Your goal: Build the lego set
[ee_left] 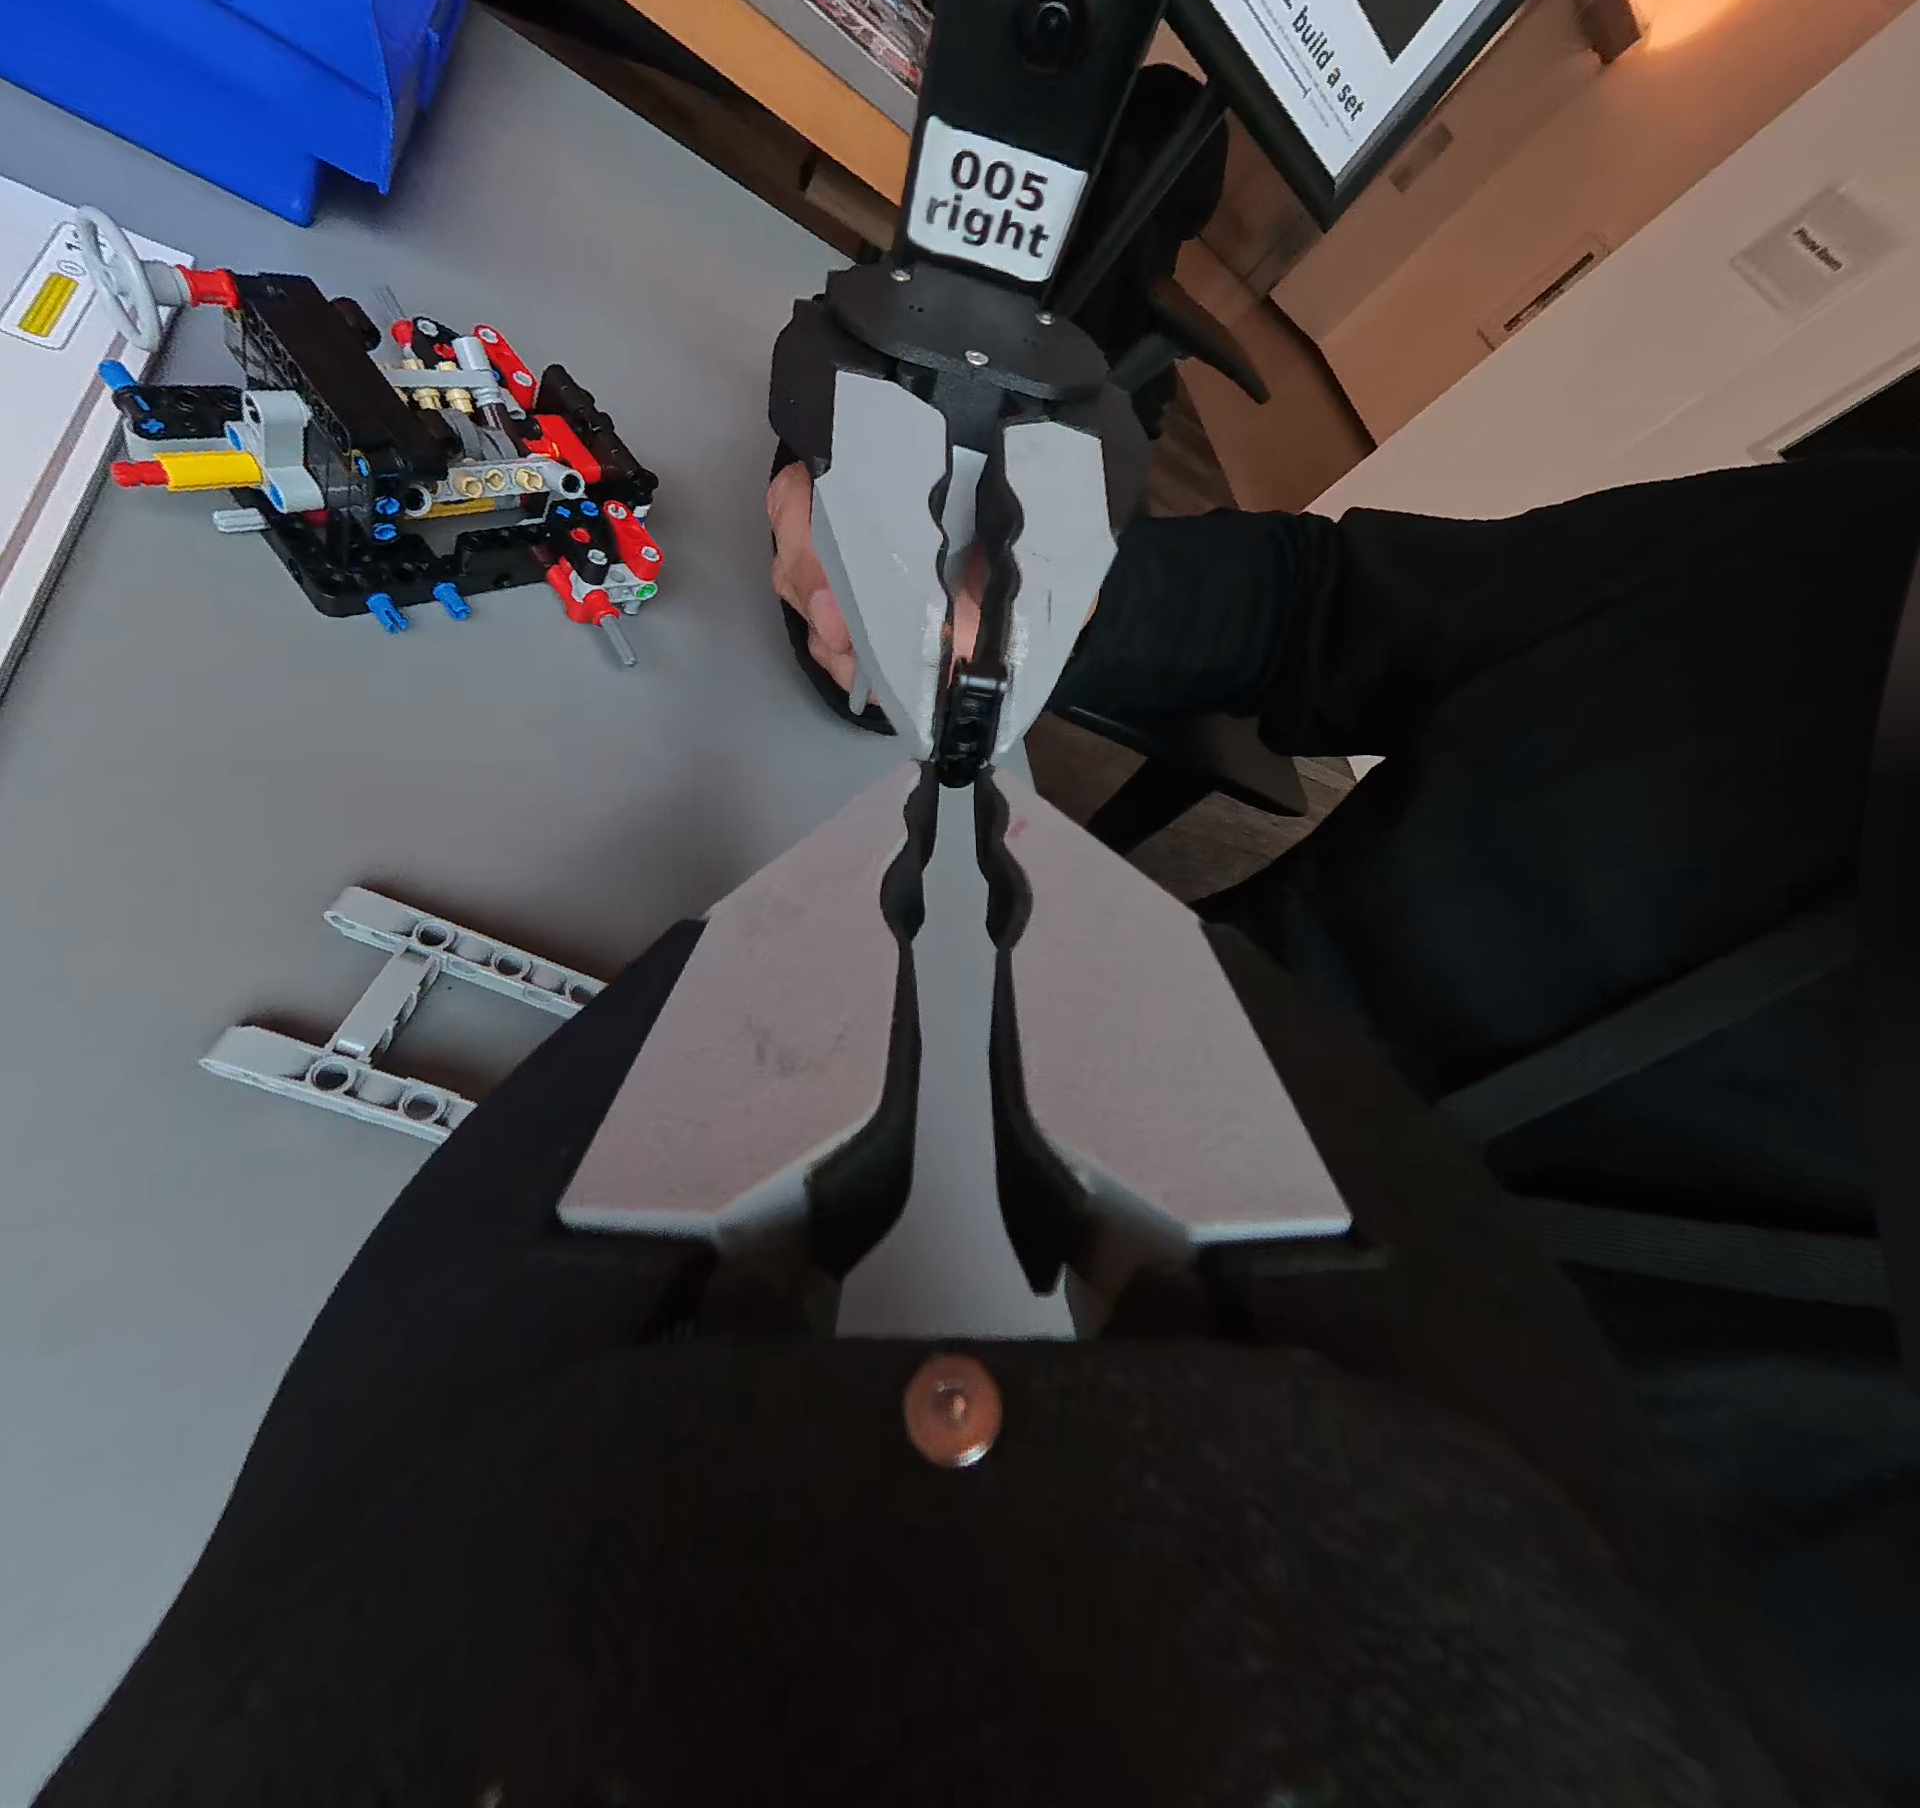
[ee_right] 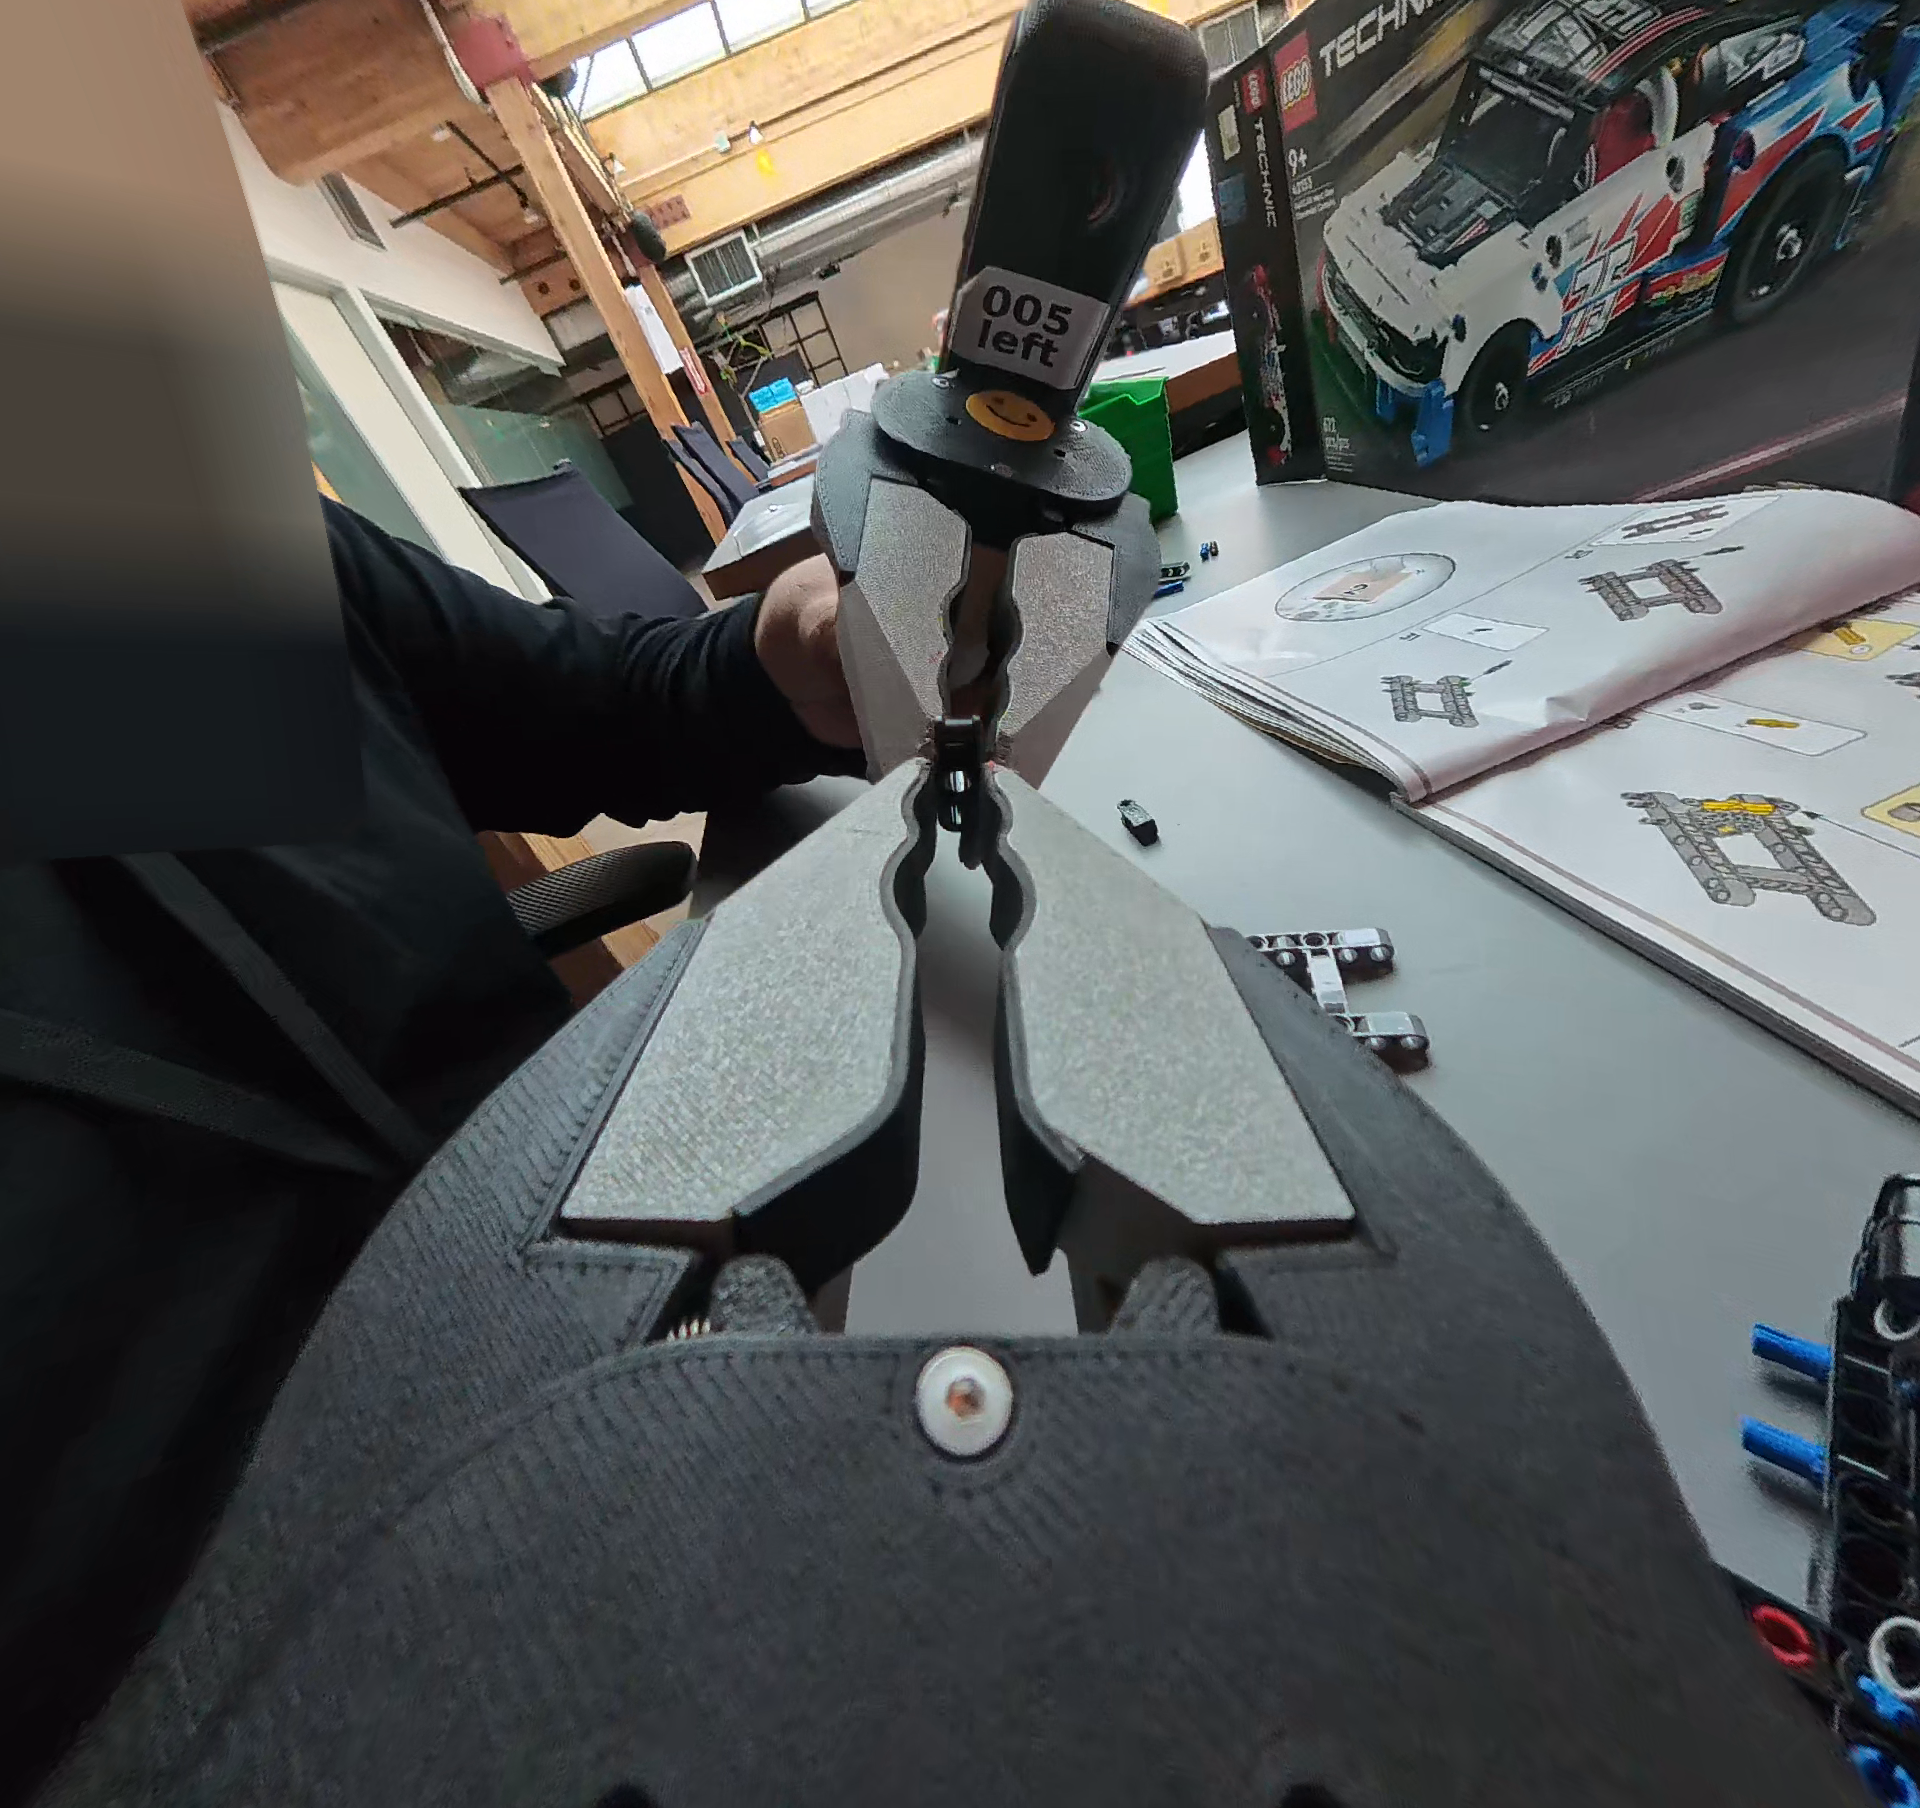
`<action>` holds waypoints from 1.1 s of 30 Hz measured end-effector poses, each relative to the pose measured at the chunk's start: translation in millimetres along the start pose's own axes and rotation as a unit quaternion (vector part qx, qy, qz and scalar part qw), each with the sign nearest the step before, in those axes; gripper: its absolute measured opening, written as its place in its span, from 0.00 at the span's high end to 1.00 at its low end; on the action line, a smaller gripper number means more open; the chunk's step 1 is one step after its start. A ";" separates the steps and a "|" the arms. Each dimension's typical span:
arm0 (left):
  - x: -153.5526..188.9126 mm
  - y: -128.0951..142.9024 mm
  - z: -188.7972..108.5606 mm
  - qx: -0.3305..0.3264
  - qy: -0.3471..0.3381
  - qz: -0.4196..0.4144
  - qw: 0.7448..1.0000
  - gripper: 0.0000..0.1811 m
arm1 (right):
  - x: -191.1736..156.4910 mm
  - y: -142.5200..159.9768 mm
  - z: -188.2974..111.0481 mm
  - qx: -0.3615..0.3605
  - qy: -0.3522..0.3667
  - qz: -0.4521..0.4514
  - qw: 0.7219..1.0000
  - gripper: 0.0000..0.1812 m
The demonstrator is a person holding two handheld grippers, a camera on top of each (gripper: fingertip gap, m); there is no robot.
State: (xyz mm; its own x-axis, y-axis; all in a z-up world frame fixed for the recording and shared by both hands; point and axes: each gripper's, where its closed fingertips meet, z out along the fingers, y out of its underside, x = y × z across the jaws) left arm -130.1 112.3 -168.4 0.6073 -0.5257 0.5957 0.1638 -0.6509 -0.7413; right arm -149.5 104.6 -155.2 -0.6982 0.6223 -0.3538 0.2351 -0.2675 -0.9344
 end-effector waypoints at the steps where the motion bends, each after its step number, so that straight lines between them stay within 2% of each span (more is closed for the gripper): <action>1: -0.8 1.3 0.2 -0.003 0.000 0.000 1.000 0.98 | 0.4 1.4 0.2 -0.006 0.004 -0.007 1.000 0.98; 7: -10.1 9.8 1.6 -0.022 -0.003 -0.012 1.000 0.98 | 7.6 12.5 -0.5 -0.058 0.039 -0.029 0.997 0.98; 14: -20.8 22.8 3.7 -0.060 -0.028 -0.007 0.998 0.98 | 14.5 26.2 -2.0 -0.125 0.079 -0.100 0.984 0.97; 20: -29.0 33.6 5.9 -0.094 -0.054 0.013 0.994 0.98 | 16.4 39.3 -4.0 -0.171 0.085 -0.147 0.970 0.98; 25: -32.2 35.2 6.5 -0.104 -0.074 0.038 0.991 0.98 | 18.0 41.0 -4.1 -0.170 0.088 -0.155 0.969 0.98; 33: -31.4 27.5 6.4 -0.081 -0.081 0.062 0.992 0.98 | 18.6 35.6 -5.5 -0.143 0.082 -0.139 0.976 0.98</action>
State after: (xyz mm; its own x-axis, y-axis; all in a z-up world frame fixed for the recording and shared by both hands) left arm -139.7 114.4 -209.4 0.7333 -0.5215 0.4361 -0.0392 -0.6729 -0.7387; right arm -150.5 110.6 -195.3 -0.6500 0.7572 -0.0645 0.2479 0.1310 -0.9599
